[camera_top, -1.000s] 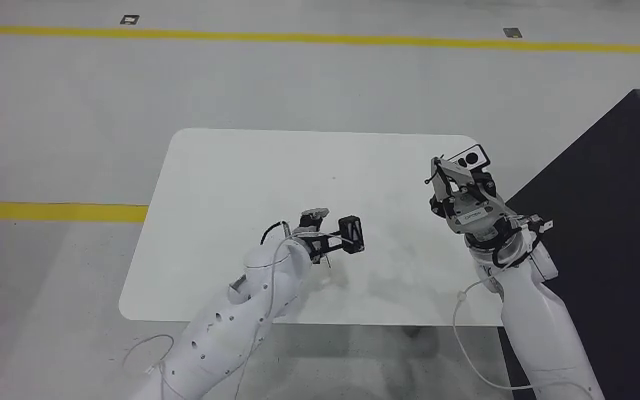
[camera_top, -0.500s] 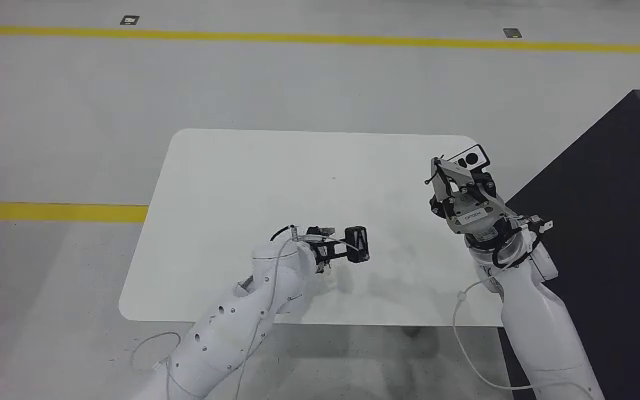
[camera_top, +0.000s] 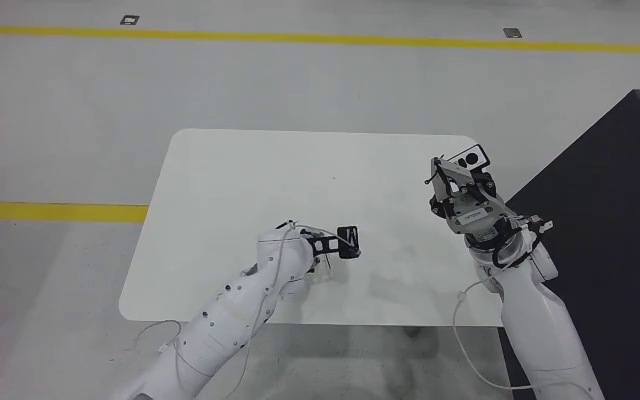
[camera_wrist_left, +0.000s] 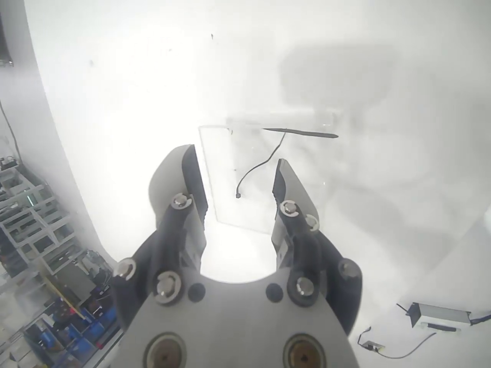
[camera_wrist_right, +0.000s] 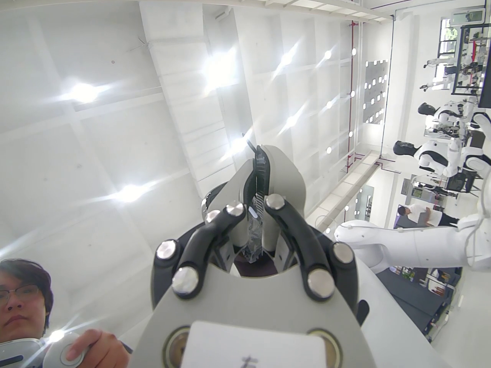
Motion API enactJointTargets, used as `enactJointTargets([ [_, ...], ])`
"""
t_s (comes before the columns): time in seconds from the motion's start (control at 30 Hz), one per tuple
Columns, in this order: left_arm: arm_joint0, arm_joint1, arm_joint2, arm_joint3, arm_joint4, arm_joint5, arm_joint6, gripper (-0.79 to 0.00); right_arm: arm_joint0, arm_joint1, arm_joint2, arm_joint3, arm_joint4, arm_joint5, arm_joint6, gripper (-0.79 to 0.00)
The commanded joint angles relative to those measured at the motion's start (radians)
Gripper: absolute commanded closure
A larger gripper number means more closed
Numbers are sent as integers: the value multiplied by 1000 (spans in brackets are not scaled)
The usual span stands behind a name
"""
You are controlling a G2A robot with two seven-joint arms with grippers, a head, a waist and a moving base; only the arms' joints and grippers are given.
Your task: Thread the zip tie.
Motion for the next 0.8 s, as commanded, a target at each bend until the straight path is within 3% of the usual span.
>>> enactJointTargets([
  [0.0,5,1,1,-5,-6,-3,-7,-351,0,0,0,0,0,0,0,0],
  [0.27,-21,7,37,29,-25,-12,2,-345,0,0,0,0,0,0,0,0],
  [0.77,-136,-20,149,178,-70,15,-25,-342,0,0,0,0,0,0,0,0],
])
